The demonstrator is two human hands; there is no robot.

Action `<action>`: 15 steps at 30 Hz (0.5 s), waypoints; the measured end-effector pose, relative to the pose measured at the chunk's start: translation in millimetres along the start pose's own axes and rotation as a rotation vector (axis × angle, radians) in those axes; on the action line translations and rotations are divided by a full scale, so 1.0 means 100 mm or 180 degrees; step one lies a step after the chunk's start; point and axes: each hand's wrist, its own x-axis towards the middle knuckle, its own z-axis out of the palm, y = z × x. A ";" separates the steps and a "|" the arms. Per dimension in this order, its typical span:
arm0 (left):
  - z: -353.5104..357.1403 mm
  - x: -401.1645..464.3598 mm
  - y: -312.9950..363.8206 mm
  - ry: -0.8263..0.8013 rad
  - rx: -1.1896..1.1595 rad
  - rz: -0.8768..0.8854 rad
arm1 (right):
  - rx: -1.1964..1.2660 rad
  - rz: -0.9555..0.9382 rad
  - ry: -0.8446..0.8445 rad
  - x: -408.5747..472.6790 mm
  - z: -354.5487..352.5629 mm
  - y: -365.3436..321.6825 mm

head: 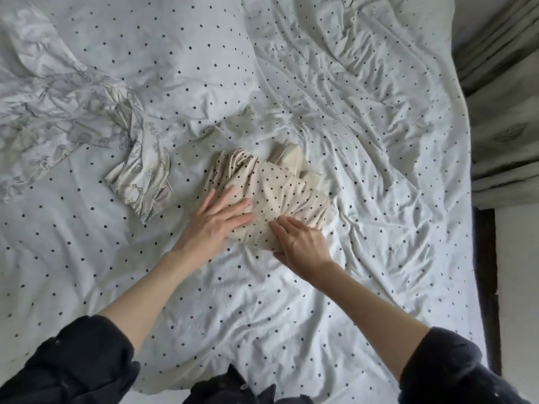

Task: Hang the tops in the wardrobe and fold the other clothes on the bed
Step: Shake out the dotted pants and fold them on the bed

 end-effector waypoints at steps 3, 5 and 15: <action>-0.13 -0.17 -0.06 0.0090 0.0098 0.0008 | 0.0199 0.0096 -0.0246 -0.18 0.05 -0.36; -0.16 -0.28 -0.16 0.0147 0.0109 -0.0189 | 0.0418 0.0069 -0.0327 -0.21 0.07 -0.56; 0.08 -0.54 -0.07 -0.0037 -0.3689 -0.3940 | 0.1880 0.2305 0.0442 0.21 -0.31 0.50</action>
